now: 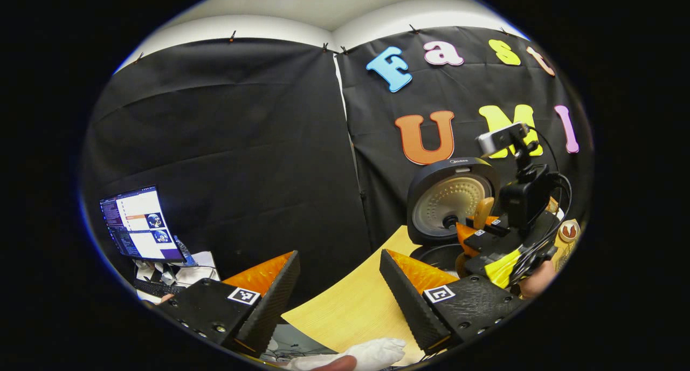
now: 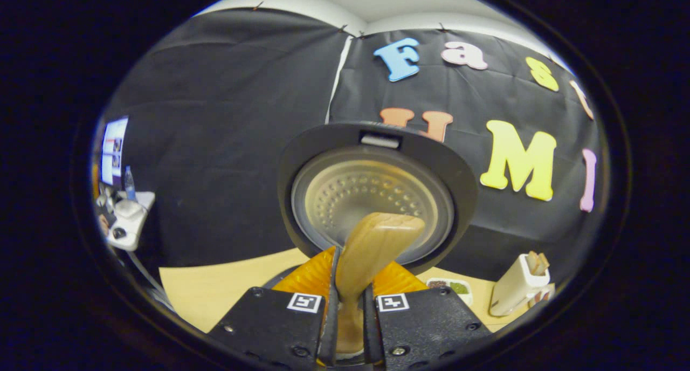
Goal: Close the left gripper, press the button to open the rice cooker; take a wooden spoon from the chopstick holder with the right hand, scoop a spoonful of rice and pour it into the rice cooker, then put the wooden spoon back into the chopstick holder.
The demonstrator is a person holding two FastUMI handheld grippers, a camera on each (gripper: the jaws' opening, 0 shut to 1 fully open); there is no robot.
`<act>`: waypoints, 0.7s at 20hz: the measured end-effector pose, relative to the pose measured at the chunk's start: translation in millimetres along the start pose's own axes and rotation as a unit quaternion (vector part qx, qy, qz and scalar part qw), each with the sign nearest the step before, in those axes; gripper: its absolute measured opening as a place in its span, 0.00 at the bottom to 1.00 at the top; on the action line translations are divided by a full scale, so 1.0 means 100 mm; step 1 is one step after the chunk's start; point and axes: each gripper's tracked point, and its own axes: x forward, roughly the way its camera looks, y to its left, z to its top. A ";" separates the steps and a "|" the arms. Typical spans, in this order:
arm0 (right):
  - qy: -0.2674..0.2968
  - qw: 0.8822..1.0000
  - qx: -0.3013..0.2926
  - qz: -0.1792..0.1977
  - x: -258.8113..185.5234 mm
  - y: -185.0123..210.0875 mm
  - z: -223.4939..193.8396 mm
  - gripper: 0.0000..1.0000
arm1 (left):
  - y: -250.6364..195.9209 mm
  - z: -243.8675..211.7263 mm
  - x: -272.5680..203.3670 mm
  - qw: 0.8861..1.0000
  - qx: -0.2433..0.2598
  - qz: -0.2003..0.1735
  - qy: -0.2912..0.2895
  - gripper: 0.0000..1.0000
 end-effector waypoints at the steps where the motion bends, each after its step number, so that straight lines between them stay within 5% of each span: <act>1: -0.005 0.999 0.035 0.003 -0.03 -0.04 0.10 0.25 | -0.01 0.02 -0.01 1.000 0.000 -0.002 0.000 0.95; 9: -0.062 0.964 0.256 -0.025 -0.46 -0.93 0.66 0.24 | -0.19 0.11 -0.07 1.000 0.013 -0.017 -0.006 0.95; 14: -0.081 0.946 0.300 -0.096 -0.89 -1.88 0.53 0.24 | -0.50 0.21 -0.11 0.999 0.019 -0.046 -0.016 0.95</act>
